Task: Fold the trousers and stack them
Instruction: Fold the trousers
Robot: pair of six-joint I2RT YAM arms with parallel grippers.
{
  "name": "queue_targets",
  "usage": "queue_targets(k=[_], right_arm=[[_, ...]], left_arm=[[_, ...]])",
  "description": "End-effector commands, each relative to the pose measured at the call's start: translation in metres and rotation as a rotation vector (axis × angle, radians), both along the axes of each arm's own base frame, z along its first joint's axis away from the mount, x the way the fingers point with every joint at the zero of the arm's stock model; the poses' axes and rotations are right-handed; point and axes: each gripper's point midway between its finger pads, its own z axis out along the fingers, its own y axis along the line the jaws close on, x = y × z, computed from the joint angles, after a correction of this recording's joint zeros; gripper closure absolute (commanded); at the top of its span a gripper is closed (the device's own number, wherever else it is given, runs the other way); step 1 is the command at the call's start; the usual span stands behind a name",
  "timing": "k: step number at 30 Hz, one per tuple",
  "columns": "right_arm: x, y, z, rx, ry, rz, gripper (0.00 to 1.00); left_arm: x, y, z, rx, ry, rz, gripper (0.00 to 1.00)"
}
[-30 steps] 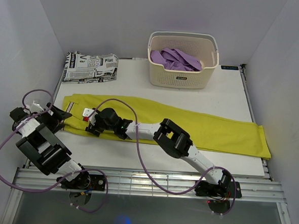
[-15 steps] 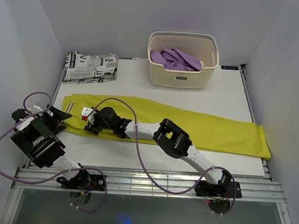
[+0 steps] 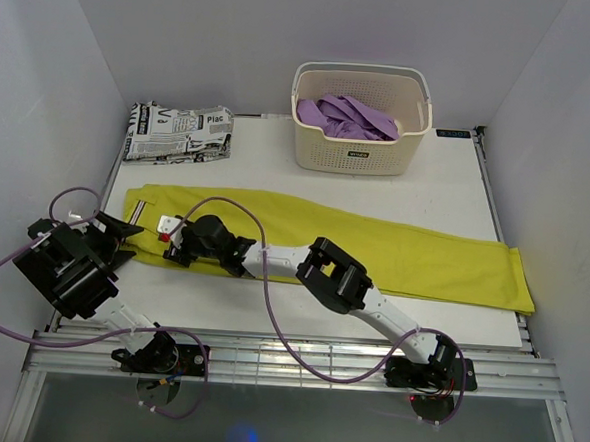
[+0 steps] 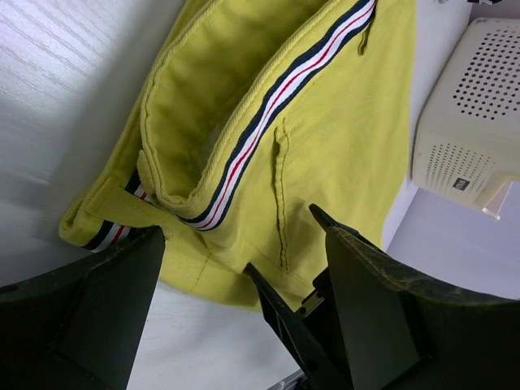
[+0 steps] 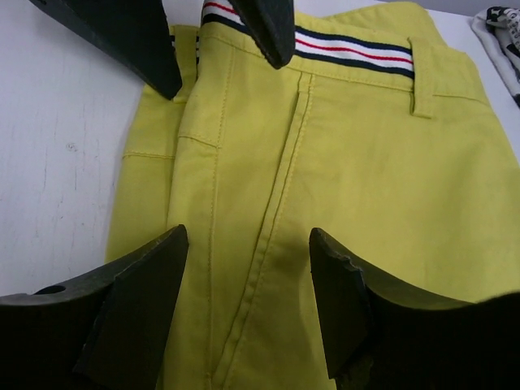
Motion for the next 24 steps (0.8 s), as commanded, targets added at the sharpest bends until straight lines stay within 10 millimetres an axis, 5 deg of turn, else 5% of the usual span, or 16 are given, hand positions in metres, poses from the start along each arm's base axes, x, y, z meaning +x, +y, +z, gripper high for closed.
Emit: queue_targets(k=[1, 7, 10, 15, 24], right_arm=[[-0.006, 0.015, 0.009, 0.043, -0.048, 0.031, 0.32], [0.001, 0.019, -0.003, 0.025, -0.043, -0.006, 0.37], [0.004, 0.019, 0.003, 0.036, -0.041, -0.026, 0.52], [0.007, 0.02, 0.021, 0.061, -0.05, -0.047, 0.92], [-0.012, 0.012, 0.073, 0.134, -0.025, 0.01, 0.92]], left_arm=[[-0.001, 0.005, -0.014, 0.036, 0.025, 0.009, 0.08], [-0.003, 0.007, -0.017, 0.048, 0.037, 0.01, 0.07], [-0.005, 0.007, -0.021, 0.049, 0.052, 0.014, 0.07], [-0.006, 0.008, -0.024, 0.047, 0.066, 0.023, 0.07], [-0.006, 0.008, -0.03, 0.032, 0.084, 0.046, 0.06]])
